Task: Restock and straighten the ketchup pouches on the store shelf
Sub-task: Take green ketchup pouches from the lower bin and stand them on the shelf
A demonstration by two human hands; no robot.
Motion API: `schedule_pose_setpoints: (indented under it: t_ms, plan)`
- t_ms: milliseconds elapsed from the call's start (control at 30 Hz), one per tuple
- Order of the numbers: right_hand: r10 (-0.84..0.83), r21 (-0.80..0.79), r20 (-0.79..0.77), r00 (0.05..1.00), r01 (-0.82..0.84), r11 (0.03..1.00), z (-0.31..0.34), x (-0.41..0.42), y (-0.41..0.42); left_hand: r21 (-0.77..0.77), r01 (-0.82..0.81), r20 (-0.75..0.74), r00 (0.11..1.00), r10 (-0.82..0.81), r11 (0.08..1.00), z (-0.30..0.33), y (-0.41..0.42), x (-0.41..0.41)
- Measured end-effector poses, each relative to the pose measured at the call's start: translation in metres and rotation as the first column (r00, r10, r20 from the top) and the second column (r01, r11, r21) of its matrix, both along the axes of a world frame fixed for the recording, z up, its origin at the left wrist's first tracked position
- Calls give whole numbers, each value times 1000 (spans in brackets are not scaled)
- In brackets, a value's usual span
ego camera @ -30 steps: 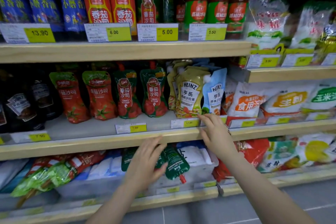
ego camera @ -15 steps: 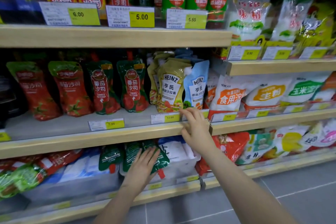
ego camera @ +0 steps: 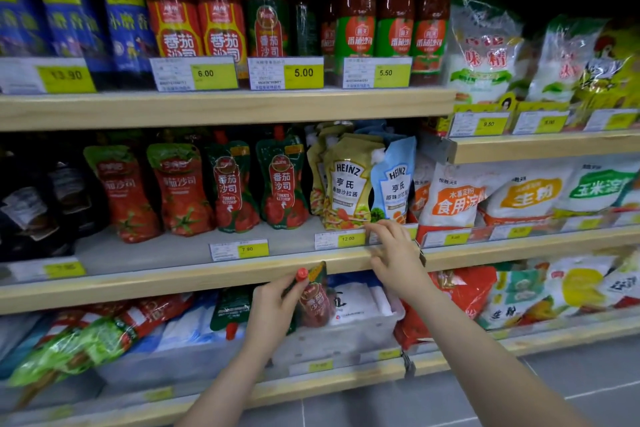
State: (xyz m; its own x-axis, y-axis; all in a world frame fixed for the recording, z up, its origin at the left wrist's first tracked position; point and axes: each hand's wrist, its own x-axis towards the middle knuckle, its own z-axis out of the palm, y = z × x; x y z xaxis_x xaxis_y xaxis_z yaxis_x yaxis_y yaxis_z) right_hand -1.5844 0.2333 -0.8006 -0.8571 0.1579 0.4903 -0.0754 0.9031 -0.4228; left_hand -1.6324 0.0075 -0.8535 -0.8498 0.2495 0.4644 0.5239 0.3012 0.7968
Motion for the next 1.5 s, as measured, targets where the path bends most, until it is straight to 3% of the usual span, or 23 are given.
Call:
schedule_pose_setpoints:
  t_ms: [67, 200, 333, 600, 700, 833, 1200, 1367, 1500]
  plan:
    - [7, -8, 25, 1000, -6, 1000, 3, 1, 0, 82, 30, 78, 996, -36, 996, 10, 0, 1]
    - [1, -6, 20, 1000, -1, 1000, 6, 3, -2, 416, -62, 317, 945, -81, 907, 43, 1, -1]
    - [-8, -7, 28, 1000, 8, 1000, 8, 4, -2, 482, -110, 370, 925, -88, 869, 86, -8, -13]
    - [-19, -6, 40, 999, 19, 1000, 11, 4, -7, 428, 32, 27, 998, -48, 903, 184, -12, -42]
    - [-24, -3, 35, 999, 24, 1000, 10, 5, -6, 365, 108, -87, 993, -82, 925, 194, -3, -45]
    - [-13, -4, 15, 1000, 13, 1000, 9, 4, -6, 355, 73, -162, 987, -16, 932, 183, 6, -47]
    - [-16, -33, -18, 1000, 15, 999, 4, 0, -4, 337, 103, -248, 969, -17, 936, 160, 9, -35]
    - [-30, -42, -1, 1000, 30, 999, 2, -2, -6, 427, 94, -98, 994, -57, 900, 133, 14, -43]
    - [-28, -51, 7, 1000, 29, 998, 4, -1, -6, 294, 117, -21, 993, -116, 949, 113, 16, -49]
